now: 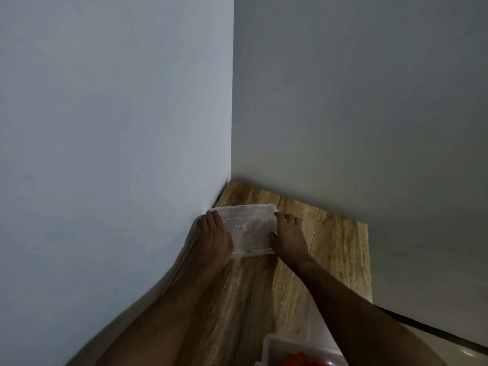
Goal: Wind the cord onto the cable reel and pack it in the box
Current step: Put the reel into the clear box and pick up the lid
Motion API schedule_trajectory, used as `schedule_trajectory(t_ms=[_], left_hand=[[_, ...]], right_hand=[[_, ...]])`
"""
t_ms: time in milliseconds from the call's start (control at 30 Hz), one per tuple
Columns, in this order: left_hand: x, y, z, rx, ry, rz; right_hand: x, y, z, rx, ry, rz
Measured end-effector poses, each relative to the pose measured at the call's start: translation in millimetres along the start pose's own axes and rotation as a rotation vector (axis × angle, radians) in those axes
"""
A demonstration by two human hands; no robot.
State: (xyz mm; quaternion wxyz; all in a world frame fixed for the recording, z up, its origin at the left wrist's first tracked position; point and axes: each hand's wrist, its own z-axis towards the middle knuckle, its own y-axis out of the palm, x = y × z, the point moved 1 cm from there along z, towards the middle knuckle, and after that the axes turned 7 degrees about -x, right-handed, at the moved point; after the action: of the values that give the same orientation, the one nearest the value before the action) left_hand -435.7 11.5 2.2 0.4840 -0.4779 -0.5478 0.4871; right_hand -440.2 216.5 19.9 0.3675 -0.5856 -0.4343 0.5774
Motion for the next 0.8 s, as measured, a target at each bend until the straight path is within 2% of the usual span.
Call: schedule_trajectory(t_ms=[233,367,467,567,667,800], left_hand=[[-1.5,26.3,12.1,-0.015,0.034,0.257],[1.0,26.2,12.2,-0.074,-0.004,0.253],[-4.1,34.8,17.4,-0.11,-0.046,0.115],[-9.9,40.6,22.6,-0.043,0.01,-0.208],[-12.7,37.7,20.3,0.034,0.012,-0.306],[-4.3,34.5,19.5,-0.075,-0.047,-0.082]], right_hand=[[13.4,30.9,27.3,-0.038,0.01,0.037],[19.1,42.9,30.4,-0.035,-0.041,0.005],[20.6,47.9,29.9,-0.01,-0.061,0.022],[23.2,50.7,29.0,-0.006,-0.065,0.079],[22.0,45.6,25.4,-0.022,-0.029,0.283],[11.9,35.4,23.7,-0.03,0.188,0.787]])
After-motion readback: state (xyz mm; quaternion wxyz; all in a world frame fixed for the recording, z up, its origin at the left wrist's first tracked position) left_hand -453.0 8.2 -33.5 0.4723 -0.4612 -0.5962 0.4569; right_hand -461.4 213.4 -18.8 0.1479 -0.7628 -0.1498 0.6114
